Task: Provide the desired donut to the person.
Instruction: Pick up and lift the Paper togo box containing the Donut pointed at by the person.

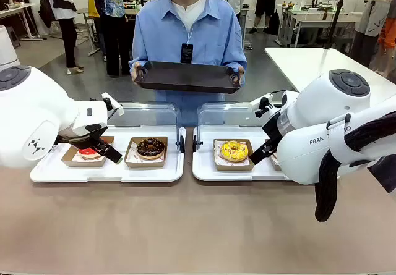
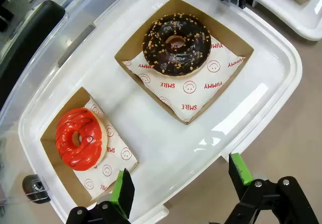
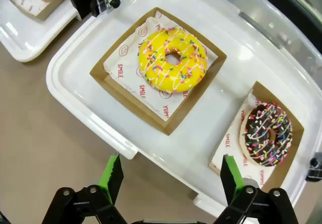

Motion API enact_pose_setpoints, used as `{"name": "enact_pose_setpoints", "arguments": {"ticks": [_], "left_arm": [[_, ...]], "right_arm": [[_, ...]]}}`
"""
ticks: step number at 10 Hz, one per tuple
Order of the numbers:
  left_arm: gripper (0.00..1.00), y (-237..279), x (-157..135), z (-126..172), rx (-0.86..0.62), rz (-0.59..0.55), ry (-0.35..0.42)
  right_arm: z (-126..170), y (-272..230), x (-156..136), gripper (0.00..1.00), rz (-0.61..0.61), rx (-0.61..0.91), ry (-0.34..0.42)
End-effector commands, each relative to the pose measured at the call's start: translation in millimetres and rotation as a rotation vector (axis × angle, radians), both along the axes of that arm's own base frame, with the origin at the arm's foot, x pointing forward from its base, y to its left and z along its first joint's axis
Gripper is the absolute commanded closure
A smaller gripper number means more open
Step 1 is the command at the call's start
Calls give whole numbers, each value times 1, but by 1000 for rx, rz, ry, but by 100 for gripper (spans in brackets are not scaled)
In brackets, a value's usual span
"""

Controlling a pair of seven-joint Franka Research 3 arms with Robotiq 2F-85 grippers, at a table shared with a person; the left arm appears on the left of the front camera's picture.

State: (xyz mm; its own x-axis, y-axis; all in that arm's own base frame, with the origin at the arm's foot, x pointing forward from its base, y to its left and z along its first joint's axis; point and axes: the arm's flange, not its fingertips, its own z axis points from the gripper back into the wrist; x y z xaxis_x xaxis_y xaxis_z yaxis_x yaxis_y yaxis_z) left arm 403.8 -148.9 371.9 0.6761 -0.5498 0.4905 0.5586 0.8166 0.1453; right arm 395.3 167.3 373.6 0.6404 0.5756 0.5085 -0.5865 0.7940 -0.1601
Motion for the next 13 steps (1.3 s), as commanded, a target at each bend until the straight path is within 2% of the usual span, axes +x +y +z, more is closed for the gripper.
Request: {"name": "enact_pose_setpoints", "arguments": {"ticks": [1, 12, 13], "left_arm": [[0, 0, 0, 0, 0, 0, 0], [0, 0, 0, 0, 0, 0, 0], [0, -3, -13, 30, 26, -7, -28]], "right_arm": [[0, 0, 0, 0, 0, 0, 0], [0, 0, 0, 0, 0, -1, 0], [33, 5, -18, 0, -13, -24, -52]]}}
